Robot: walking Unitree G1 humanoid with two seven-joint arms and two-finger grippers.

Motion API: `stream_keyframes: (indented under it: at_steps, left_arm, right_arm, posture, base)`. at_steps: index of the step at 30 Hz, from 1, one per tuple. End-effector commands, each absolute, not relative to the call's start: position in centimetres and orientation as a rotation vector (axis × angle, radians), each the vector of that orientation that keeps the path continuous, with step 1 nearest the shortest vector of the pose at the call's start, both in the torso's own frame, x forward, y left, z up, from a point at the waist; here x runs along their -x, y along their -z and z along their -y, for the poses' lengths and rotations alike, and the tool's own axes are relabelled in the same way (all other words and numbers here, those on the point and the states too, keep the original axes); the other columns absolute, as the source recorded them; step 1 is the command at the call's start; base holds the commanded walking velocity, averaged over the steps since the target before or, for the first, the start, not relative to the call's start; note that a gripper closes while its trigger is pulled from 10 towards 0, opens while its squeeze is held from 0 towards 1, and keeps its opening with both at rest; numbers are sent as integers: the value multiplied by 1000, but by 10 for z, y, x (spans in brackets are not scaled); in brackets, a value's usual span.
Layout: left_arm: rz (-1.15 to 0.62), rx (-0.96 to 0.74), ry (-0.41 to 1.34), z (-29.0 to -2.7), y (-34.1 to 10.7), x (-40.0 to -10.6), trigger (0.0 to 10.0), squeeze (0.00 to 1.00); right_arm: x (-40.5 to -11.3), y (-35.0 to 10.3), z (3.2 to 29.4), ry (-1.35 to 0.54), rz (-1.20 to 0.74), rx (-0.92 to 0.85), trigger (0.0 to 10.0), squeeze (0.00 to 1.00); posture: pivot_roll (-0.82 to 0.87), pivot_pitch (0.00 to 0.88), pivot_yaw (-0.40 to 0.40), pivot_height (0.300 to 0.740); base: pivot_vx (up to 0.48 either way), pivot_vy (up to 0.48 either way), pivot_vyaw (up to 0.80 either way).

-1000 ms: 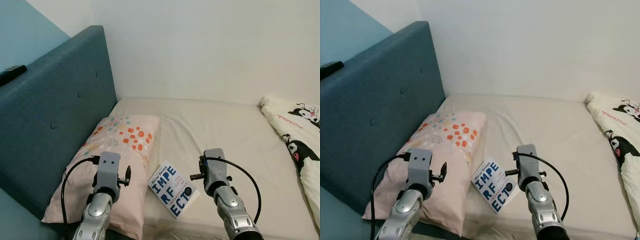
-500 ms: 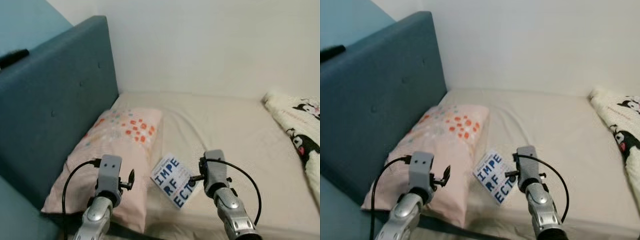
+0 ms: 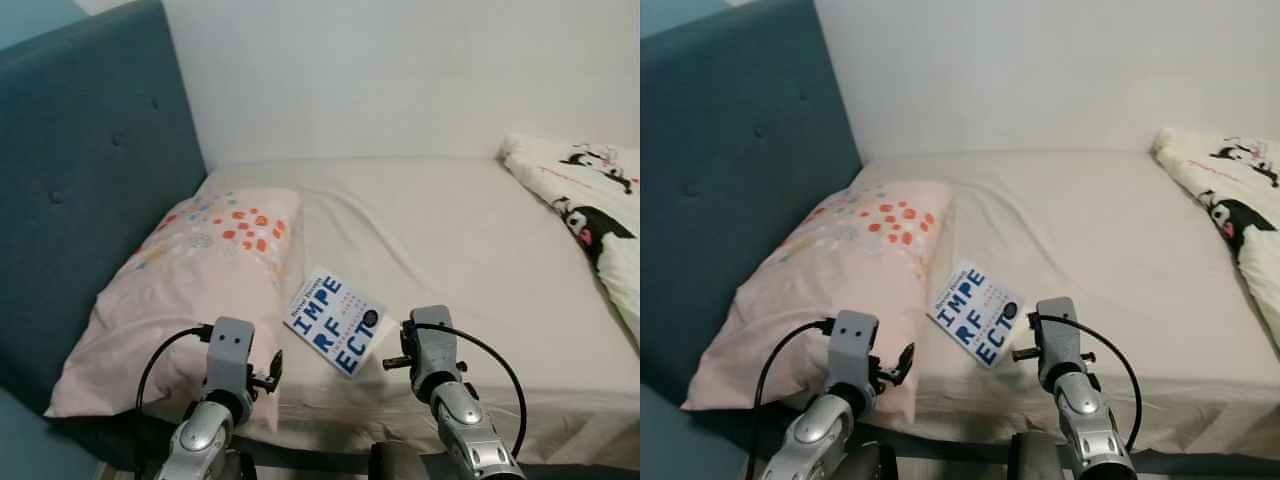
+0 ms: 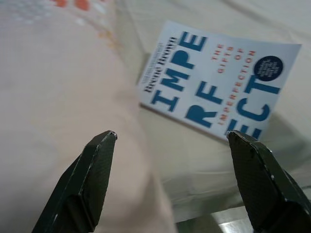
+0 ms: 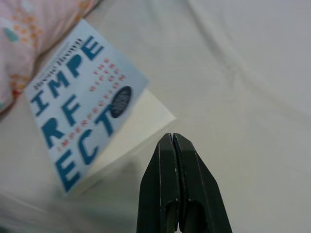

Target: Clean up the room

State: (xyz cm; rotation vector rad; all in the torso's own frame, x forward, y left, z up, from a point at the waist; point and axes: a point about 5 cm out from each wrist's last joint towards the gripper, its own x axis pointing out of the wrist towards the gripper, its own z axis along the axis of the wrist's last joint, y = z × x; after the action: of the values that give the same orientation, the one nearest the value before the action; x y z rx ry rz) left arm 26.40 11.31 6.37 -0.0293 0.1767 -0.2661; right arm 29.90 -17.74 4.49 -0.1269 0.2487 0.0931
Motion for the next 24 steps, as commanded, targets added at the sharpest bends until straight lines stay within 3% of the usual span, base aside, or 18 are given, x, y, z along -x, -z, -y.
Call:
stream_keyframes:
  at_steps: [1,12,24]
  left_arm:
    - [-193,40,270,-113,-62,-261,10000,0]
    - [-271,47,318,-112,-54,-254,10000,0]
    - [-377,86,355,-112,-43,-249,10000,0]
  right_arm:
    - [-298,-45,177,-91,-250,105,10000,0]
    - [-296,-45,177,-93,-247,98,10000,0]
    - [-295,-47,189,-16,-230,123,10000,0]
  posture:
    - [-47,86,-9,600]
    - [-49,96,-12,560]
    - [-48,106,-16,560]
  base:
    - [0,0,0]
    - [0,0,0]
    - [0,0,0]
